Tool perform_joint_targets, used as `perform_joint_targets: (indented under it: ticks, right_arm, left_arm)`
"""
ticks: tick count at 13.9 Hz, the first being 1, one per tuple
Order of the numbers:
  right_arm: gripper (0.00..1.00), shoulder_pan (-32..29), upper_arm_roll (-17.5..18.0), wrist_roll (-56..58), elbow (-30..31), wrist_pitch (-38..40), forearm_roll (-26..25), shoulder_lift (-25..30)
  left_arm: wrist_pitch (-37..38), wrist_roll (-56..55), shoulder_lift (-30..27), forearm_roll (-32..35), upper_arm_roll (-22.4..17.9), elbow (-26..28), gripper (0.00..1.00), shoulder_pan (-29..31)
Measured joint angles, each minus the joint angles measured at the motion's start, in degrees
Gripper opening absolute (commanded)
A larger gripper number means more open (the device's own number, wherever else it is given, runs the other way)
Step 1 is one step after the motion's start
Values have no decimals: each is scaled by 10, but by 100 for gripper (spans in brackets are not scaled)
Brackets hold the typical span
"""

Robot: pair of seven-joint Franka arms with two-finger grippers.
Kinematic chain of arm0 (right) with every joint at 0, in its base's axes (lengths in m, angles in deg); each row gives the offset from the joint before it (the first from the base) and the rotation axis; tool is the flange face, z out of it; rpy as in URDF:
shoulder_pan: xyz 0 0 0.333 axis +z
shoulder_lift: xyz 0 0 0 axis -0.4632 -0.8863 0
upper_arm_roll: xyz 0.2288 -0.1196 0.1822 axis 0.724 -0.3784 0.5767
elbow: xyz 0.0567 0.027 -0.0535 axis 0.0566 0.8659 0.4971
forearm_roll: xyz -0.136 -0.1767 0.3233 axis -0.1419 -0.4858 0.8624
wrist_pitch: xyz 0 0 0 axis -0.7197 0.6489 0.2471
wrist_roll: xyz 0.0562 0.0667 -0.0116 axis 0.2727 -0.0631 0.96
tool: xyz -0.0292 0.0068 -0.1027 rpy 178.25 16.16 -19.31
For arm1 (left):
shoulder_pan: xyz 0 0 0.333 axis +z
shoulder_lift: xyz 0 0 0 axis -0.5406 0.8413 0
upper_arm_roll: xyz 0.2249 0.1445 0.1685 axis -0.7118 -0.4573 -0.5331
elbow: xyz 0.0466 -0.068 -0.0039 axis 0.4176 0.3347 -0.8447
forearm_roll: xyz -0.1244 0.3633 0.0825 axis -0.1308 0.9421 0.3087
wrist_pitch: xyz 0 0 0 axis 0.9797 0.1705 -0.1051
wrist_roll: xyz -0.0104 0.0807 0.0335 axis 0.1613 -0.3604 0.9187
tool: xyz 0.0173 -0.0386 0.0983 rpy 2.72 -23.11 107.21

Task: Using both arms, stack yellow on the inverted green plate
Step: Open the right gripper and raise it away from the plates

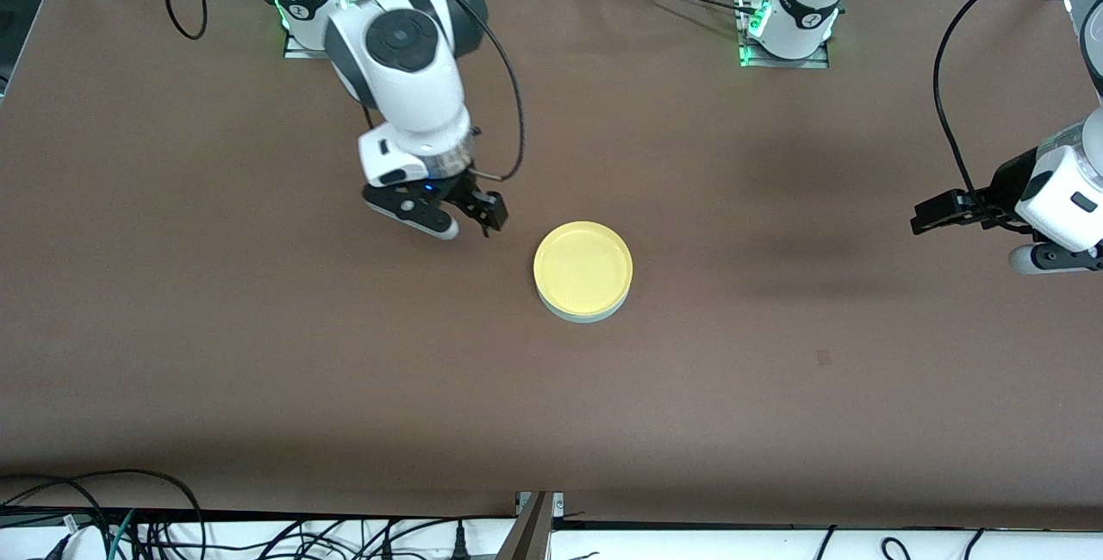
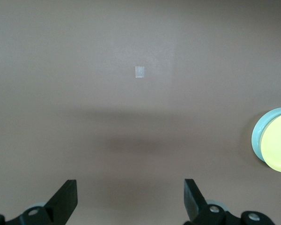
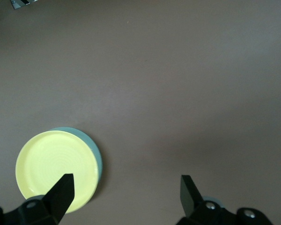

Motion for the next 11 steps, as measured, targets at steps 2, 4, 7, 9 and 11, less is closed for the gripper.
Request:
perform_joint_targets:
  ticks: [2, 4, 7, 9, 11]
  right_arm:
    - [100, 0, -24, 70, 0, 65, 3, 36]
    - [100, -1, -56, 122, 0, 108, 18, 63]
    - [100, -62, -82, 250, 0, 167, 65, 99]
    - [100, -166, -61, 397, 0, 203, 79, 122]
    - [100, -281, -5, 499, 1, 215, 82, 141]
  left_arm:
    - [0, 0, 0, 0, 0, 0, 100, 0]
    - [0, 0, 0, 0, 0, 0, 100, 0]
    - [0, 0, 0, 0, 0, -1, 100, 0]
    - [0, 0, 1, 0, 0, -1, 100, 0]
    - [0, 0, 1, 0, 0, -1, 100, 0]
